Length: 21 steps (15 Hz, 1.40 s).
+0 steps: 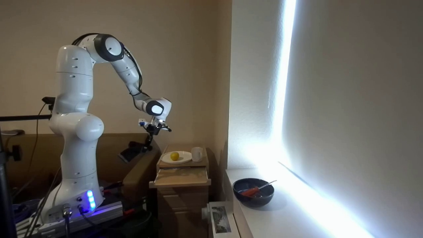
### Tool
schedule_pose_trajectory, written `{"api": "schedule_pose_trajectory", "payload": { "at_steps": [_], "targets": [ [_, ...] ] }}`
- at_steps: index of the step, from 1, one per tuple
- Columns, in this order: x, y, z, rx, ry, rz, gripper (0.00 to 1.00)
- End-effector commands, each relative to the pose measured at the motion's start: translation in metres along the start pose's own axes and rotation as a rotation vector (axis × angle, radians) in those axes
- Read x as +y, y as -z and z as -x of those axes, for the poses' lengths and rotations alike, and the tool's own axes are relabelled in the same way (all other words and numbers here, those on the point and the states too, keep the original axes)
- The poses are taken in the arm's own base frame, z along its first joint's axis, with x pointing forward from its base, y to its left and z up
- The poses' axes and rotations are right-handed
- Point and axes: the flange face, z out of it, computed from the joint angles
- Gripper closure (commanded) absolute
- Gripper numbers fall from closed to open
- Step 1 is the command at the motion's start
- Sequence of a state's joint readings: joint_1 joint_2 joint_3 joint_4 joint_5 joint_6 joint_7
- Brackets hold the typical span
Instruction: Open the trash can
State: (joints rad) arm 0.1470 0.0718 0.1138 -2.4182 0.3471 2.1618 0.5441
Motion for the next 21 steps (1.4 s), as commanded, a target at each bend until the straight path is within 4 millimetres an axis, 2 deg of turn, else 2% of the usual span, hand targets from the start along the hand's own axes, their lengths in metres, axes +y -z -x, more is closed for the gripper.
{"api": "schedule_pose_trajectory", "payload": {
  "at_steps": [1,4,6,9,12,13,17,18,21],
  "targets": [
    [-0.042,-0.032,0.038,-0.003,0.117,0.043,0.96],
    [-0.077,-0.059,0.075,0.033,0.204,0.095,0.96],
    [-0.097,-0.074,0.092,0.094,0.222,0.109,0.96],
    [-0.116,-0.091,0.099,0.229,0.222,0.15,0.96],
    [-0.118,-0.099,0.099,0.294,0.189,0.178,0.96],
    [-0.114,-0.096,0.105,0.267,0.204,0.177,0.84],
    [-0.115,-0.099,0.102,0.278,0.19,0.183,0.84],
    [-0.114,-0.103,0.099,0.267,0.189,0.197,0.96],
    [-0.117,-0.116,0.097,0.346,0.17,0.169,0.96]
  ]
}}
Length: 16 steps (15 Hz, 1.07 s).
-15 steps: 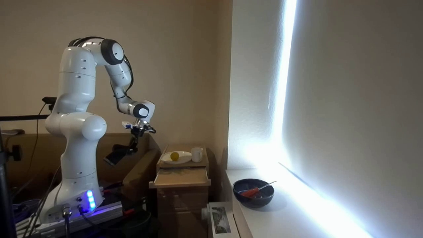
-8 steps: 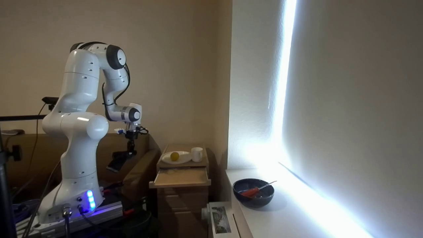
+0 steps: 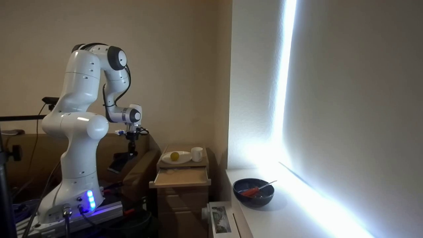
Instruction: Open the trash can
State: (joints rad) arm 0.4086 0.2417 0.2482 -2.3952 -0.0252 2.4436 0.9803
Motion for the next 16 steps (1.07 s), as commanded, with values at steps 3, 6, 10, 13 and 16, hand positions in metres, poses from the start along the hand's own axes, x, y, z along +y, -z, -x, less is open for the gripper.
{"api": "schedule_pose_trajectory", "payload": {
  "at_steps": [3,6,10,13,16],
  "targets": [
    [-0.02,-0.02,-0.001,0.148,-0.058,-0.024,0.96],
    [-0.043,-0.025,-0.005,0.261,-0.082,0.025,0.96],
    [-0.076,-0.039,-0.009,0.335,-0.107,0.081,0.96],
    [-0.065,-0.035,-0.002,0.311,-0.094,0.05,0.84],
    [-0.062,-0.04,-0.01,0.309,-0.115,0.044,0.96]
  ]
}}
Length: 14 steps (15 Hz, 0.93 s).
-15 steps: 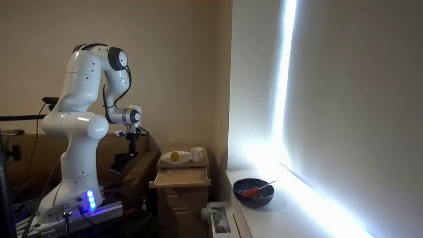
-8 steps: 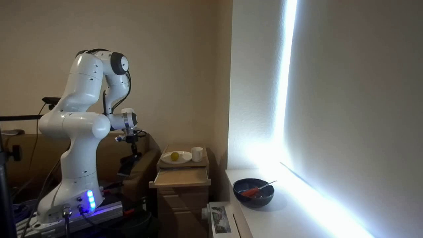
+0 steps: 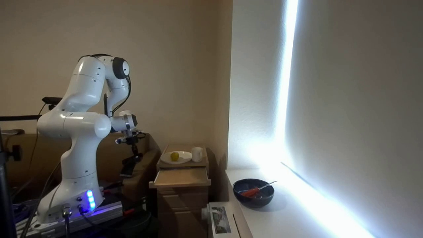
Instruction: Open the trash can
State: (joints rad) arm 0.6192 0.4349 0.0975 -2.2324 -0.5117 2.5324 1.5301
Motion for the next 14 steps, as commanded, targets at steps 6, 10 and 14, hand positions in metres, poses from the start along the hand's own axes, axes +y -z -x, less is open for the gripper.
{"api": "schedule_pose_trajectory", "payload": {
  "at_steps": [6,10,14],
  "targets": [
    [-0.022,-0.042,-0.013,-0.034,-0.132,-0.071,0.96],
    [-0.026,-0.063,-0.007,-0.091,-0.161,-0.075,0.96],
    [-0.024,-0.073,-0.009,-0.104,-0.205,-0.07,0.96]
  ]
}}
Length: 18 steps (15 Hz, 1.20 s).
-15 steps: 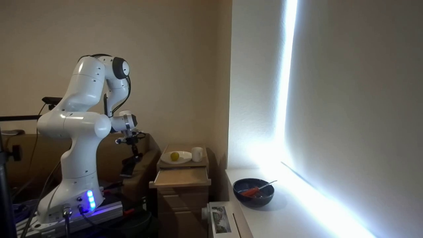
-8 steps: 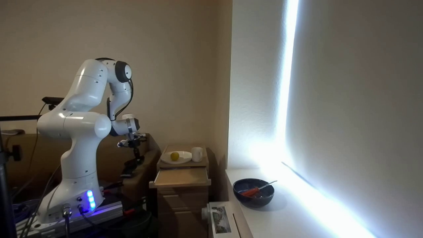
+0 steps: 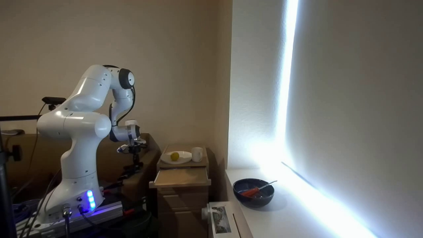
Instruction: Open the trash can
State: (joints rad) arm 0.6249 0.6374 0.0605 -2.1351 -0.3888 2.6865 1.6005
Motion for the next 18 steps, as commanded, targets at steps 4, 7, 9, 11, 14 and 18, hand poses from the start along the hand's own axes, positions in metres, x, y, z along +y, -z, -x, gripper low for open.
{"api": "schedule_pose_trajectory", "payload": {
  "at_steps": [4,7,9,11,14,18],
  "targets": [
    [0.004,-0.006,-0.015,0.017,-0.047,-0.015,0.52],
    [0.012,-0.003,-0.02,0.008,-0.035,0.01,0.31],
    [0.015,-0.001,-0.015,-0.047,0.003,0.012,0.17],
    [0.019,0.003,-0.006,-0.115,0.046,0.027,0.04],
    [0.038,0.016,-0.003,-0.193,0.086,0.12,0.0],
    [0.083,0.058,-0.04,-0.095,-0.002,0.196,0.0]
  ]
}}
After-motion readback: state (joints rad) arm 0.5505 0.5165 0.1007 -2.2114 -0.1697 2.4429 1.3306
